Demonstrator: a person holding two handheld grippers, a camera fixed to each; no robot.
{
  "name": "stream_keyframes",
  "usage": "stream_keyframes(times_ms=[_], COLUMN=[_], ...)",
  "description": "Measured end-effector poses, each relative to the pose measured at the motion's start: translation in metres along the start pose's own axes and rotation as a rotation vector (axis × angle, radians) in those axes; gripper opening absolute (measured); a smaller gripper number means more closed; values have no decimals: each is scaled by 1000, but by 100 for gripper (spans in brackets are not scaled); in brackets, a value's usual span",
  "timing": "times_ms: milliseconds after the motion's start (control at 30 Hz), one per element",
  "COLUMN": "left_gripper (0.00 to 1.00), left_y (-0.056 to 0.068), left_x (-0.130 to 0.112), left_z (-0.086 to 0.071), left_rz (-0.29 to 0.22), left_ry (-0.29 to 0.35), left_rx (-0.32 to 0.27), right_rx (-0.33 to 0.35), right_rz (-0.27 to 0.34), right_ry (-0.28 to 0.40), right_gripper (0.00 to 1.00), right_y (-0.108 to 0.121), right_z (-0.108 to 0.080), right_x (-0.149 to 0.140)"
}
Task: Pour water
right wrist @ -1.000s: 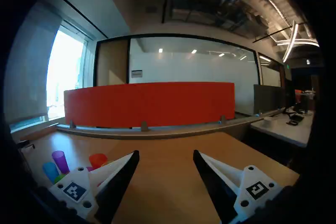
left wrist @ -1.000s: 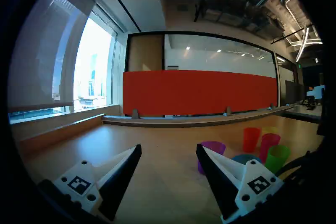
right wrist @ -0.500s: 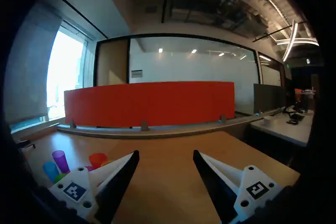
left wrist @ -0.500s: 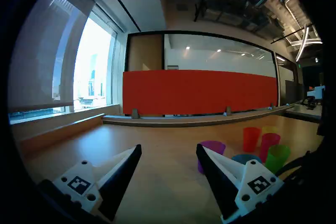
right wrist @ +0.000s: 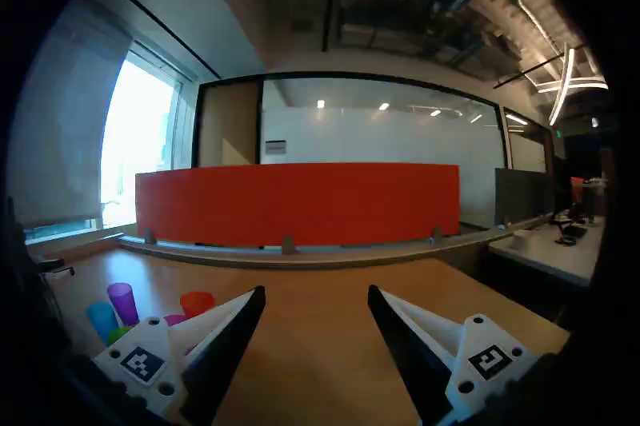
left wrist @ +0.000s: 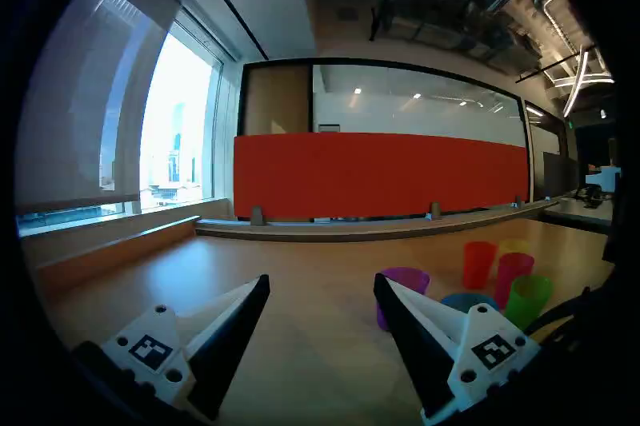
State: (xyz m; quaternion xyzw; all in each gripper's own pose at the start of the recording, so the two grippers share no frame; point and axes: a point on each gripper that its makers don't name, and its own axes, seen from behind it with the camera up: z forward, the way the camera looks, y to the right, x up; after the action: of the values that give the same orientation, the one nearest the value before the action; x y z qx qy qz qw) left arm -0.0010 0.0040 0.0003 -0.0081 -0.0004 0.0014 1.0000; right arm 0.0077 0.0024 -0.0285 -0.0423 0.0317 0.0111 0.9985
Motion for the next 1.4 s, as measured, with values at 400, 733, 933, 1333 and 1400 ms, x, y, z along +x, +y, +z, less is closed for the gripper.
stream_keyframes(times_ms=[400,733,933,1333,1400], left_gripper=[97,97,97,97,97], left_y=[0,-1,-1,0,0], left_x=[0,1,1,1,1], left_z=[0,0,1,0,0], left_rz=[0,1,1,1,1], left_ry=[0,0,0,0,0], left_rx=[0,0,0,0,0], right_rx=[13,-4,-6,-8,-9], right_rz=[33,24,9,15,16], right_ry=[31,63,64,32,28], right_gripper=[99,99,99,99,99], right_y=[-7,-1,1,3,3], right_z=[11,10,12,17,17], right_x=[-27,-37,-46,-63,-65])
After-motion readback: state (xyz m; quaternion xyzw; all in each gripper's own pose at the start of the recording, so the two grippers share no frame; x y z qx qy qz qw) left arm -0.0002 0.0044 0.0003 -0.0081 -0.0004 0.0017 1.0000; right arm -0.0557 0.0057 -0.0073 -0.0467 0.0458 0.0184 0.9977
